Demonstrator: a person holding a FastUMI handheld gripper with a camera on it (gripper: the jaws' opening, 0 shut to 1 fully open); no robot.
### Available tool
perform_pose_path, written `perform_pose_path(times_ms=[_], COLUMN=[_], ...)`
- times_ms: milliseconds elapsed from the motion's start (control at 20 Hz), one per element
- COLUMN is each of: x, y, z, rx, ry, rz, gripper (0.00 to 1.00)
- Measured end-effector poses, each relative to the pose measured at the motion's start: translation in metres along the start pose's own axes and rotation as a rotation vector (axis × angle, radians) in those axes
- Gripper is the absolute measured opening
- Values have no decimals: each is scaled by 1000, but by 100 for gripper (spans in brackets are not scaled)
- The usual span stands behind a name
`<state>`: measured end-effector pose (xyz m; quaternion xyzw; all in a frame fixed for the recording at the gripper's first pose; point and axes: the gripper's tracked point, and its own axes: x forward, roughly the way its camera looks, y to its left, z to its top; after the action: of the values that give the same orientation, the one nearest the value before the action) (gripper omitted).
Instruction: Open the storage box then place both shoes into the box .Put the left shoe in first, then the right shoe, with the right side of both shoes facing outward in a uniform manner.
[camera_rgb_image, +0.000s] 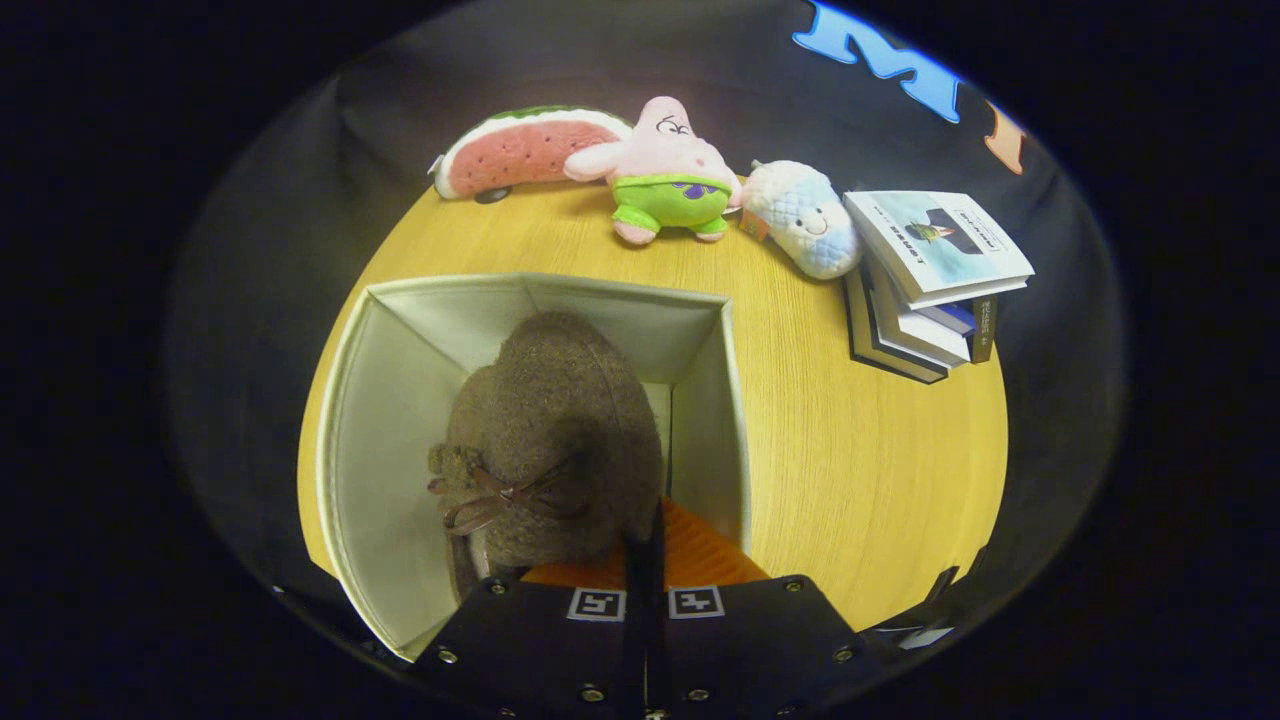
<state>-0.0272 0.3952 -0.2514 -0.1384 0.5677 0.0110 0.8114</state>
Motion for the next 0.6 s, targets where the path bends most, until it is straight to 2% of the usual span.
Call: perform_pose_path(times_ms=[150,450,550,600], x=[20,32,23,15], y=[0,6,11,10], z=[-12,-18,-17,-15], rx=[-41,-92,-88,-84], ry=[42,52,41,30], rz=[-60,-39,-10,-8], gripper=[1,5,9,18])
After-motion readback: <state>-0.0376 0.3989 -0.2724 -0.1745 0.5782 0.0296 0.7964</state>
